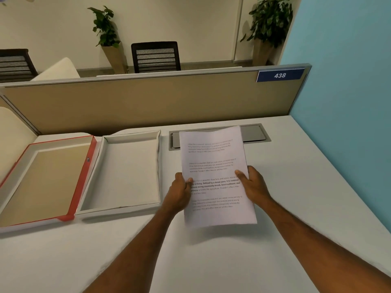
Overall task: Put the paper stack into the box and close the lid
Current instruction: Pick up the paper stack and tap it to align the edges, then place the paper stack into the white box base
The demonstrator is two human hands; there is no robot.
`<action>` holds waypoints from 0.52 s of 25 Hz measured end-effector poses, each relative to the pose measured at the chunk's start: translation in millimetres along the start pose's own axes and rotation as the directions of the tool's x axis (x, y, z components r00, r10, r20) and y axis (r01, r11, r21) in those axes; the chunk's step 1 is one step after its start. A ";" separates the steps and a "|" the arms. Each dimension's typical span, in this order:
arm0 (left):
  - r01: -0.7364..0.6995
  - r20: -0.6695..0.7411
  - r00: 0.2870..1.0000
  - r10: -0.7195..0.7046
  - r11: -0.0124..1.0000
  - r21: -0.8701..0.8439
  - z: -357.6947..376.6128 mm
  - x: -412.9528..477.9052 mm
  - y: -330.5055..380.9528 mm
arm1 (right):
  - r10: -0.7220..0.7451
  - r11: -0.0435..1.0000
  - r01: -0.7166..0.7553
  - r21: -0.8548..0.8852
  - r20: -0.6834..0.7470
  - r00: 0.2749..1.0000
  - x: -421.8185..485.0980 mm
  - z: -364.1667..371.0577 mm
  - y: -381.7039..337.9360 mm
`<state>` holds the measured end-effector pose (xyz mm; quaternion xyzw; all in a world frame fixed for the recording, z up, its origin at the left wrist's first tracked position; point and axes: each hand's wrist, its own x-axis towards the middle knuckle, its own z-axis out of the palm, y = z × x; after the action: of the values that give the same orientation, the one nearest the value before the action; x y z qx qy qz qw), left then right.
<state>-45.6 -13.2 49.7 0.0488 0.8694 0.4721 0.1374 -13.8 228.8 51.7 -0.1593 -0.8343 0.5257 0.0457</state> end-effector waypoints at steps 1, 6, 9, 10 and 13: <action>0.015 0.001 1.000 -0.015 1.000 0.005 1.8 -1.7 -3.7 | 0.022 1.000 -0.022 -0.004 0.006 1.000 -2.3 3.0 3.4; 0.062 -0.020 0.998 -0.061 0.998 0.030 -6.3 -6.7 -15.8 | 0.080 0.996 -0.078 -0.051 0.049 0.996 -11.2 21.7 10.6; 0.055 -0.049 0.997 -0.054 0.998 0.025 -27.7 -8.6 -20.9 | 0.073 0.996 -0.070 -0.053 0.057 0.996 -7.9 38.7 -5.5; 0.051 -0.070 0.996 -0.049 0.998 0.024 -38.1 -8.3 -21.6 | 0.070 0.997 -0.067 -0.048 0.063 0.996 -4.3 45.9 -14.0; 0.069 -0.115 0.991 -0.065 0.997 0.033 -81.3 -2.1 -24.7 | 0.053 0.998 -0.051 -0.028 0.077 0.996 9.9 71.2 -46.5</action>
<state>-65.7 -92.9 71.5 -0.0047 0.8855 0.4532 0.1026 -50.7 152.1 60.7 -0.1611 -0.8377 0.5218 -0.0028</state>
